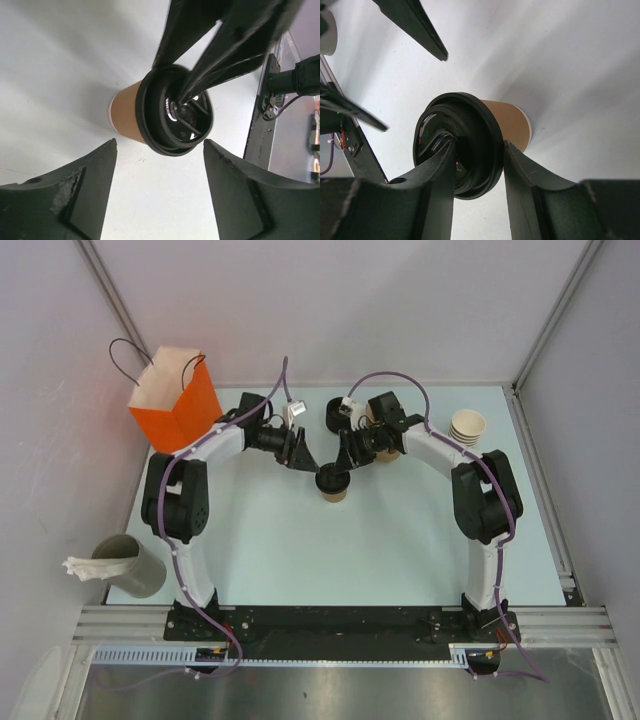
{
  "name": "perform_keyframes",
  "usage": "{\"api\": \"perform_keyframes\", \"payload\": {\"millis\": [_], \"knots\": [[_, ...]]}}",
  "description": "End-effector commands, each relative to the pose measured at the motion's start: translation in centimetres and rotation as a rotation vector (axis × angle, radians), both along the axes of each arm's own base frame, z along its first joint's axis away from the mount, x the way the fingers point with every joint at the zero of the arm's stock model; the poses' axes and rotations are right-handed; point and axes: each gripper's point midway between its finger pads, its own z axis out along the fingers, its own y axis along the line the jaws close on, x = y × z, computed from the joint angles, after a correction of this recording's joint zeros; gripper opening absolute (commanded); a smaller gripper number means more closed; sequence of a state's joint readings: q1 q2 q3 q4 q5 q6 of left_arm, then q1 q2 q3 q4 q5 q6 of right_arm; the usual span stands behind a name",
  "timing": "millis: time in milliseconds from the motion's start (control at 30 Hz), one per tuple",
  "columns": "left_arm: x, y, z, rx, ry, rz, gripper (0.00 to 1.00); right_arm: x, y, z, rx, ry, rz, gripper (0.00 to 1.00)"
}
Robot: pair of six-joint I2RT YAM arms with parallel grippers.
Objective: Pack the takeout coffee
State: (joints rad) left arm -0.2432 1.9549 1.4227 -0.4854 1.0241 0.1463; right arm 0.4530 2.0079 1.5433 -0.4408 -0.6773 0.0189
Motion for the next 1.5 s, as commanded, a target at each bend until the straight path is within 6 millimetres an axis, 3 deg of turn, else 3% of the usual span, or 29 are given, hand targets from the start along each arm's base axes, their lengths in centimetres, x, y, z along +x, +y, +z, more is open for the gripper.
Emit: {"api": "perform_keyframes", "payload": {"millis": [0, 200, 333, 567, 833, 1000, 1167, 1300, 1433, 1467], "knots": [[0.1, 0.1, 5.7, -0.067, -0.164, -0.055, 0.77, -0.3, -0.7, -1.7, -0.100, -0.021, 0.008, 0.41], [0.9, 1.3, 8.7, -0.082, -0.235, -0.037, 0.88, 0.1, -1.2, -0.9, -0.097, -0.030, 0.000, 0.45], [0.9, 2.3, 10.2, -0.093, -0.270, -0.029, 0.99, 0.5, -1.7, 0.1, -0.088, -0.053, -0.009, 0.55], [0.9, 3.6, 12.1, -0.066, -0.325, -0.006, 0.99, 1.0, -1.8, 2.2, -0.077, -0.101, 0.003, 0.70], [2.4, 7.6, 16.9, 0.062, -0.478, 0.142, 0.99, 2.0, -2.4, 7.5, -0.021, -0.220, 0.015, 0.86], [3.6, 10.7, 17.9, 0.192, -0.545, 0.276, 0.99, 2.1, -2.8, 11.4, 0.027, -0.306, 0.028, 0.94], [3.1, 14.1, 18.8, 0.344, -0.579, 0.401, 0.99, 0.3, -4.1, 14.3, 0.021, -0.378, 0.084, 0.99], [1.9, 17.0, 20.5, 0.459, -0.633, 0.503, 0.99, -3.1, -5.7, 16.2, -0.013, -0.438, 0.163, 1.00], [-0.2, 19.4, 21.9, 0.560, -0.687, 0.566, 0.99, -5.7, -7.0, 15.8, -0.089, -0.499, 0.252, 1.00], [-0.8, 19.6, 22.0, 0.565, -0.693, 0.562, 0.99, -6.9, -6.7, 14.8, -0.113, -0.484, 0.285, 1.00]]}}
